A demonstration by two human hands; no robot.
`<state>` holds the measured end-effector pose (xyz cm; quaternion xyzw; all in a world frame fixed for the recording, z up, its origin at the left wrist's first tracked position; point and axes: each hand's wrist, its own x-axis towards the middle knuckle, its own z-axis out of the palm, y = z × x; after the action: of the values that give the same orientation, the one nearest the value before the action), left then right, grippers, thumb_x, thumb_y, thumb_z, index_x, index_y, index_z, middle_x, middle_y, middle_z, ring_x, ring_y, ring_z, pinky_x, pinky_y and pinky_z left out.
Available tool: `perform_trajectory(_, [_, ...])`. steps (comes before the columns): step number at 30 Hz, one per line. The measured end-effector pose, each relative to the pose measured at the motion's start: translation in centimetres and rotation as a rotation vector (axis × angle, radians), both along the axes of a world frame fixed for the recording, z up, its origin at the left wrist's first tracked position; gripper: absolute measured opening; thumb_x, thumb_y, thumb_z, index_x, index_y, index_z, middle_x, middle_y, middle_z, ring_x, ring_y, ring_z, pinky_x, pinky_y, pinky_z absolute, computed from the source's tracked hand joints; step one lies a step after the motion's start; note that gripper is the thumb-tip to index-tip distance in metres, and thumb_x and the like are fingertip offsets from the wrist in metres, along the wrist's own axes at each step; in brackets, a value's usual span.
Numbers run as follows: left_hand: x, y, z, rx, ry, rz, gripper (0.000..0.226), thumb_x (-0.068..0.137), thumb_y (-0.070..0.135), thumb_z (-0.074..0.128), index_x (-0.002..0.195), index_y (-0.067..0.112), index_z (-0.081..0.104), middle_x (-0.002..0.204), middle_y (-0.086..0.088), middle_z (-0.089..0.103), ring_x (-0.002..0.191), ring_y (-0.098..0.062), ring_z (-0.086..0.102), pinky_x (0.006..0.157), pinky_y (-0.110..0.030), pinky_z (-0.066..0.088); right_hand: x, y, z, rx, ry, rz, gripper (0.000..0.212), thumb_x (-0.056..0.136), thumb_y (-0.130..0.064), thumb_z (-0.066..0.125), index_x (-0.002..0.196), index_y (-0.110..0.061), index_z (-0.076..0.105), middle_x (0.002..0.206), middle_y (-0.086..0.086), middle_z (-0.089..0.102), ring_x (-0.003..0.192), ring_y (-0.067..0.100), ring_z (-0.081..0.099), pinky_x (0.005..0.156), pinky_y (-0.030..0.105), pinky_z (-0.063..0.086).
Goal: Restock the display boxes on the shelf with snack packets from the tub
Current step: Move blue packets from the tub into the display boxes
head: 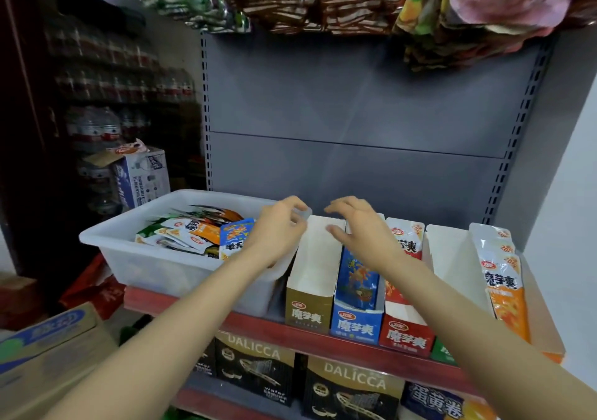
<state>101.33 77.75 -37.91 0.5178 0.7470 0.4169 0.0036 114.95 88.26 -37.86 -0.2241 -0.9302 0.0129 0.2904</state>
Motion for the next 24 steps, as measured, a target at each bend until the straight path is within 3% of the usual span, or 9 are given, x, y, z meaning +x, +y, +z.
perform_trajectory(5, [-6.1, -3.3, -0.1, -0.253, 0.149, 0.161, 0.036, 0.088, 0.020, 0.061, 0.123, 0.013, 0.057, 0.121, -0.006, 0.062, 0.109, -0.023, 0.058, 0.087, -0.028, 0.043, -5.2, -3.3, 0.4, -0.154, -0.094, 0.141, 0.033, 0.095, -0.023, 0.052, 0.126, -0.014, 0.057, 0.129, 0.005, 0.058, 0.119, 0.021, 0.052, 0.098, 0.033, 0.042])
perform_trajectory(8, [-8.2, -5.1, -0.5, -0.456, 0.201, 0.107, 0.046, 0.083, 0.026, 0.068, 0.126, 0.013, 0.055, 0.116, -0.008, 0.063, 0.105, -0.024, 0.057, 0.073, -0.024, 0.038, -8.5, -4.7, 0.3, -0.229, -0.268, 0.136, 0.035, 0.094, -0.024, 0.052, 0.126, -0.011, 0.058, 0.123, 0.013, 0.062, 0.110, 0.029, 0.056, 0.089, 0.035, 0.046])
perform_trajectory(11, [-9.3, -6.0, -1.0, -0.543, 0.222, 0.042, 0.040, 0.083, 0.034, 0.069, 0.115, 0.013, 0.061, 0.106, -0.008, 0.062, 0.099, -0.027, 0.056, 0.068, -0.026, 0.032, -10.9, -5.6, -0.1, -0.273, -0.367, 0.069, 0.038, 0.089, -0.031, 0.061, 0.119, -0.009, 0.062, 0.113, 0.015, 0.065, 0.102, 0.031, 0.059, 0.080, 0.034, 0.046])
perform_trajectory(14, [-9.7, -6.1, -1.3, -0.489, 0.165, 0.038, 0.035, 0.081, 0.034, 0.070, 0.109, 0.012, 0.065, 0.099, -0.012, 0.061, 0.094, -0.031, 0.056, 0.065, -0.027, 0.031, -12.5, -5.8, -0.3, -0.365, -0.328, -0.030, 0.047, 0.080, -0.034, 0.071, 0.118, -0.009, 0.062, 0.114, 0.011, 0.064, 0.105, 0.027, 0.057, 0.084, 0.033, 0.045])
perform_trajectory(18, [-10.1, -5.8, -1.9, -0.441, 0.109, 0.048, 0.038, 0.077, 0.033, 0.074, 0.109, 0.013, 0.065, 0.102, -0.010, 0.062, 0.098, -0.029, 0.058, 0.072, -0.028, 0.038, -13.9, -6.2, -0.4, -0.485, -0.315, -0.129, 0.049, 0.075, -0.027, 0.077, 0.115, -0.005, 0.057, 0.109, 0.010, 0.062, 0.095, 0.024, 0.054, 0.072, 0.029, 0.041])
perform_trajectory(21, [-10.4, -5.7, -2.1, -0.311, 0.027, 0.048, 0.045, 0.075, 0.028, 0.076, 0.116, 0.013, 0.063, 0.106, -0.005, 0.064, 0.101, -0.024, 0.060, 0.082, -0.029, 0.044, -14.6, -6.0, -0.2, -0.623, -0.091, -0.127, 0.021, 0.076, -0.008, 0.073, 0.092, -0.005, 0.061, 0.087, 0.013, 0.057, 0.085, 0.023, 0.054, 0.067, 0.029, 0.041])
perform_trajectory(22, [-10.4, -5.7, -2.1, -0.253, 0.005, 0.054, 0.053, 0.074, 0.026, 0.077, 0.122, 0.014, 0.059, 0.113, -0.004, 0.062, 0.107, -0.023, 0.059, 0.088, -0.030, 0.044, -14.5, -5.8, 0.0, -0.635, 0.011, -0.116, 0.012, 0.078, -0.003, 0.068, 0.088, -0.002, 0.062, 0.087, 0.016, 0.060, 0.085, 0.024, 0.058, 0.066, 0.030, 0.043])
perform_trajectory(24, [-10.3, -5.7, -1.9, -0.144, 0.039, 0.077, 0.071, 0.072, 0.026, 0.079, 0.135, 0.018, 0.046, 0.131, -0.008, 0.051, 0.123, -0.027, 0.048, 0.100, -0.034, 0.040, -13.4, -5.7, 0.8, -0.614, 0.179, -0.088, 0.015, 0.081, 0.000, 0.062, 0.094, -0.001, 0.069, 0.097, 0.014, 0.067, 0.095, 0.024, 0.061, 0.069, 0.027, 0.046])
